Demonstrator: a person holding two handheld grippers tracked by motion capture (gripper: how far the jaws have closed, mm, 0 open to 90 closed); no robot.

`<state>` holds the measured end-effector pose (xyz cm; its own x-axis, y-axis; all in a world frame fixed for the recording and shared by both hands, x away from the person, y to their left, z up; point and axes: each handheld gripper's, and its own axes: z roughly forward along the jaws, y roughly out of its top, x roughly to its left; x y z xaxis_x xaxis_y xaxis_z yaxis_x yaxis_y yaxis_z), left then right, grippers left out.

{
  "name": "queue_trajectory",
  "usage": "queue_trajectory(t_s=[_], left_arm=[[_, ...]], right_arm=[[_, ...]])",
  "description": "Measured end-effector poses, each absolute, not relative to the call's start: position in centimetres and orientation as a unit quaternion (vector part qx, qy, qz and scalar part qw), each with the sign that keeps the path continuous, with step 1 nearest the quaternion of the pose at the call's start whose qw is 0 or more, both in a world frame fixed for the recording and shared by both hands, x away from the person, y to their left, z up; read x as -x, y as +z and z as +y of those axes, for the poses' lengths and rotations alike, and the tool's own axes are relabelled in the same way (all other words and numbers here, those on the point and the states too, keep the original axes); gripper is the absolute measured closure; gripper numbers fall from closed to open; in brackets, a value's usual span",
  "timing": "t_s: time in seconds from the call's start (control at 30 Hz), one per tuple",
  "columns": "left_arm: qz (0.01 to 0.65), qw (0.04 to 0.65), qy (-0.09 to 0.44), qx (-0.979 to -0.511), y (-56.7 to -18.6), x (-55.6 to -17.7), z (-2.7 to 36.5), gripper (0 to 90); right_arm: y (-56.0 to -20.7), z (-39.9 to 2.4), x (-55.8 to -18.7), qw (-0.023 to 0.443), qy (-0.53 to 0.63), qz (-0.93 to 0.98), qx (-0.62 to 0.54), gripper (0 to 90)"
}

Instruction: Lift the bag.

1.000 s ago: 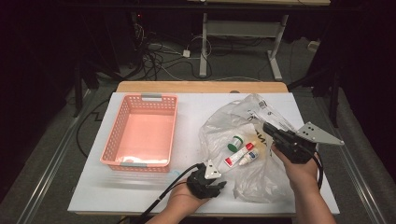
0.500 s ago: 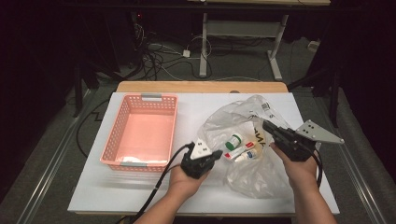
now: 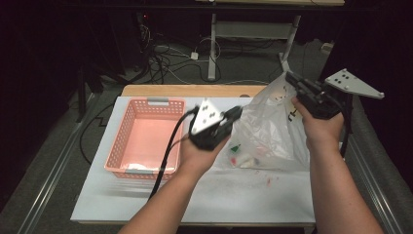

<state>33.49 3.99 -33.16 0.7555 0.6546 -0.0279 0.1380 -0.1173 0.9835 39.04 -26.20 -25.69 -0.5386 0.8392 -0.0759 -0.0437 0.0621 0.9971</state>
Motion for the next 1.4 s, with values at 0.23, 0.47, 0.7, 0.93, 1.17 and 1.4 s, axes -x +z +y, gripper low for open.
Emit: queue_trajectory(t_s=[0.23,0.47,0.7,0.93,1.17,1.4], left_arm=[[0.349,0.496,0.099,-0.789,-45.0,-35.1,1.2,14.5],[0.323,0.463,0.100,-0.819,-45.5,-39.3,-1.7,89.3],[0.293,0.601,0.197,-0.718,-33.8,-38.6,2.2,89.2],[0.276,0.661,0.220,-0.663,-26.2,-38.3,3.0,88.5],[0.316,0.595,0.183,-0.716,-30.8,-38.0,6.7,36.3],[0.344,0.552,0.226,-0.725,-33.3,-34.8,12.7,18.8]], right_arm=[[-24.0,-26.7,-38.0,0.380,0.610,0.625,-0.303,90.0],[-26.0,-26.6,-38.3,0.368,0.598,0.638,-0.316,90.0],[-26.1,-27.4,-38.6,0.368,0.603,0.632,-0.317,90.0],[-25.8,-28.2,-38.5,0.379,0.602,0.624,-0.323,90.0],[-27.8,-29.6,-38.2,0.361,0.590,0.635,-0.344,66.7],[-30.3,-30.0,-36.1,0.349,0.578,0.653,-0.343,48.7]])
